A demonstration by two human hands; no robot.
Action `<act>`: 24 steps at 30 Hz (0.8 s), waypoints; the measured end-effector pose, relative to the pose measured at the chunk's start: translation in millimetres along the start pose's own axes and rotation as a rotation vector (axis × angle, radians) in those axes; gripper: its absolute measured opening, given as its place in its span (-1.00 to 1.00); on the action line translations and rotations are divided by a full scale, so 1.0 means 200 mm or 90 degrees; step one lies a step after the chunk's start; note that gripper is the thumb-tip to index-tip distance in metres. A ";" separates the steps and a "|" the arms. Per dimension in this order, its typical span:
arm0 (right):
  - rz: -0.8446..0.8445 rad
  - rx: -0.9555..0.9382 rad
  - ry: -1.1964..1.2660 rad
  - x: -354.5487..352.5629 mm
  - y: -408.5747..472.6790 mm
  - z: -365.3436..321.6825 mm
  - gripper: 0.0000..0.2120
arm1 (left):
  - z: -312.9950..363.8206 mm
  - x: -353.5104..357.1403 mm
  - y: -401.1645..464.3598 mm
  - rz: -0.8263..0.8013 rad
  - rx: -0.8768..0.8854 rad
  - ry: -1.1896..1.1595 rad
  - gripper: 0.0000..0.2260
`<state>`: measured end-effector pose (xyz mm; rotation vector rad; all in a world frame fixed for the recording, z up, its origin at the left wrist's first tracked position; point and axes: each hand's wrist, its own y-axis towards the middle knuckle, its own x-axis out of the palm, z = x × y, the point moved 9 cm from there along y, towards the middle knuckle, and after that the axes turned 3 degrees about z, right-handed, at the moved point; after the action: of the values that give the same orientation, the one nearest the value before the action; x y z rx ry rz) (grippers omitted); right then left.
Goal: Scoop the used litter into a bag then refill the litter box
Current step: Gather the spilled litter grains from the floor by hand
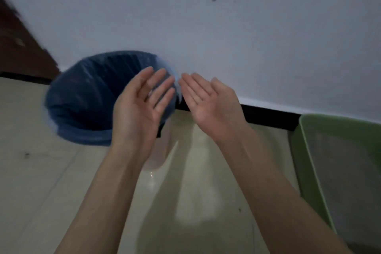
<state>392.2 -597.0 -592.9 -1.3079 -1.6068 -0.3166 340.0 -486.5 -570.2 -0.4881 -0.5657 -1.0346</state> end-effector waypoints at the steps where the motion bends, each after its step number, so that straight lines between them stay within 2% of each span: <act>1: -0.038 0.005 -0.043 0.13 0.00 0.03 -0.55 | 0.10 -0.06 0.01 0.018 0.034 0.045 -0.73; 3: -0.083 0.011 -0.203 0.35 0.05 0.13 -0.50 | 0.25 -0.19 0.04 0.068 0.074 0.174 -0.70; 5: -0.103 -0.026 -0.545 0.50 0.09 0.23 -0.46 | 0.37 -0.31 0.07 0.124 0.127 0.443 -0.66; 7: -0.156 -0.092 -0.922 0.59 0.10 0.31 -0.45 | 0.43 -0.36 0.08 0.132 0.166 0.748 -0.63; 9: -0.188 -0.169 -1.120 0.60 0.13 0.32 -0.46 | 0.43 -0.38 0.07 0.118 0.187 0.891 -0.63; 11: -0.167 -0.240 -1.135 0.55 0.11 0.25 -0.50 | 0.45 -0.36 0.04 0.123 0.256 0.906 -0.68; 14: -0.130 -0.347 -1.110 0.44 0.06 0.08 -0.64 | 0.43 -0.25 -0.04 0.111 0.387 0.832 -0.77; 17: -0.009 -0.444 -1.027 0.22 0.02 -0.17 -0.75 | 0.25 -0.06 -0.14 -0.011 0.445 0.767 -0.82; 19: 0.080 -0.444 -0.941 -0.02 0.00 -0.34 -0.76 | 0.01 0.04 -0.17 -0.114 0.424 0.779 -0.82; 21: 0.165 -0.391 -0.925 -0.31 -0.02 -0.45 -0.78 | -0.29 0.07 -0.17 -0.207 0.333 0.813 -0.83; 24: 0.230 -0.290 -1.056 -0.77 -0.05 -0.48 -0.79 | -0.80 -0.01 -0.19 -0.326 0.169 0.929 -0.81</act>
<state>421.4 -759.7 -668.6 -2.4318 -2.5456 0.9641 337.6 -600.2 -688.9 0.7077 0.5221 -1.4611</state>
